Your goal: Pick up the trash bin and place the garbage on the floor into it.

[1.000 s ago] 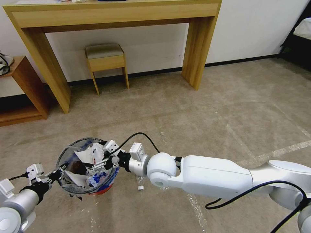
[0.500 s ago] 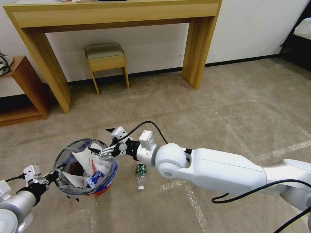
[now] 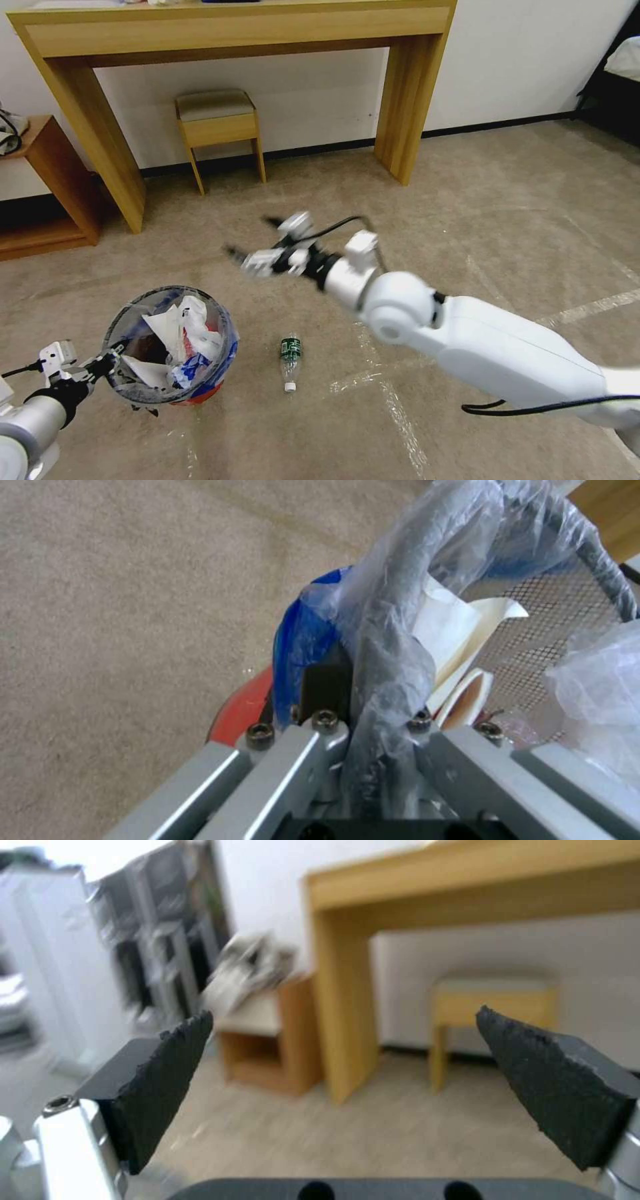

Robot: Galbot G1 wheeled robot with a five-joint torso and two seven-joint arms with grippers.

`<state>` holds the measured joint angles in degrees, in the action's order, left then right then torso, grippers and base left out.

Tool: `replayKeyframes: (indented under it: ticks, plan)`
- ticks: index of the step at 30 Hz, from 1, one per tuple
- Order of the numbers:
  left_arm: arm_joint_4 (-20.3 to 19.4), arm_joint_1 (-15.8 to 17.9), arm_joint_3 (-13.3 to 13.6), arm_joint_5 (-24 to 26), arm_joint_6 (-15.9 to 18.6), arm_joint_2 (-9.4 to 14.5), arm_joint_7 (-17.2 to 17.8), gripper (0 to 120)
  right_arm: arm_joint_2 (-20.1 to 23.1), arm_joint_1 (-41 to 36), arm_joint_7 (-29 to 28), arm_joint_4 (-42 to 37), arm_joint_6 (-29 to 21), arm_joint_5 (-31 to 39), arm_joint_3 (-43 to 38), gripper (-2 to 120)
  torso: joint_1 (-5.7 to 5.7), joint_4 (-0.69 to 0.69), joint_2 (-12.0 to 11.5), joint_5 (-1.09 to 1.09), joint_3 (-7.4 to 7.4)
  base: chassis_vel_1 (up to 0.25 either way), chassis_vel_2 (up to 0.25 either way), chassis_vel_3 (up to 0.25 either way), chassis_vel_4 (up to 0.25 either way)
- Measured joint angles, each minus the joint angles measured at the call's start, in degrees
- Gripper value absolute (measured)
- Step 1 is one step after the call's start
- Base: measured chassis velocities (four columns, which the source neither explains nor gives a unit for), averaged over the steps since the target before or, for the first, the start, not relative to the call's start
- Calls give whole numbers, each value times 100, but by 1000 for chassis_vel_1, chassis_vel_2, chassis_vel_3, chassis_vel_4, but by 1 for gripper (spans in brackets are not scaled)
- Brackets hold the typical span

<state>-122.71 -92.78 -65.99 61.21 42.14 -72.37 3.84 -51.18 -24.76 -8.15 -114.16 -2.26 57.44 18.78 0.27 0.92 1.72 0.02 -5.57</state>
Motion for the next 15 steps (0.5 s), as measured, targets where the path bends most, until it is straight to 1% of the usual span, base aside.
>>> replayKeyframes:
  ticks: [1, 2, 4, 5, 7, 8, 11, 12, 14, 15]
  plan:
    - [0, 0, 0, 0, 0, 0, 0, 1, 0, 0, 0, 0, 0, 0, 0, 100, 0, 0, 0, 0, 0, 0, 0, 0, 0]
    - [0, 0, -10, 4, 0, -13, 0, 1, 19, -180, 21, -1, 104, -62, -285, 100, 0, 0, 0, 0, 0, 0, 0, 0, 0]
    - [2, -1, -39, 5, -2, -59, -2, 1, 55, -572, 29, -1, 502, -313, -858, 100, 0, 0, 0, 0, 0, 0, 0, 0, 0]
    - [2, -1, -39, 5, -2, -59, -2, 1, 55, -572, 29, -1, 502, -313, -858, 100, 0, 0, 0, 0, 0, 0, 0, 0, 0]
    - [-7, -43, -89, -1, -13, -108, -5, 1, 58, -943, 95, 10, 738, -585, -1389, 100, 0, -1, 0, -1, 0, 0, 0, 0, 0]
    - [-7, -43, -89, -1, -13, -108, -5, 1, 58, -943, 95, 10, 738, -585, -1389, 100, 0, -1, 0, -1, 0, 0, 0, 0, 0]
    - [-57, -58, -137, -33, -29, -163, -6, 1, -27, -1772, 241, 72, 1049, -1179, -2293, 100, 0, 0, 0, -1, 0, 0, 0, 0, 0]
    - [-57, -58, -137, -33, -29, -163, -6, 1, -27, -1772, 241, 72, 1049, -1179, -2293, 100, 0, 0, 0, -1, 0, 0, 0, 0, 0]
    - [-123, -57, -155, -43, -37, -203, -9, 1, -214, -2399, 283, 135, 1179, -1720, -2949, 100, 0, 0, 0, 2, 0, 0, 0, 0, 0]
    - [-123, -57, -155, -43, -37, -203, -9, 1, -214, -2399, 283, 135, 1179, -1720, -2949, 100, 0, 0, 0, 2, 0, 0, 0, 0, 0]
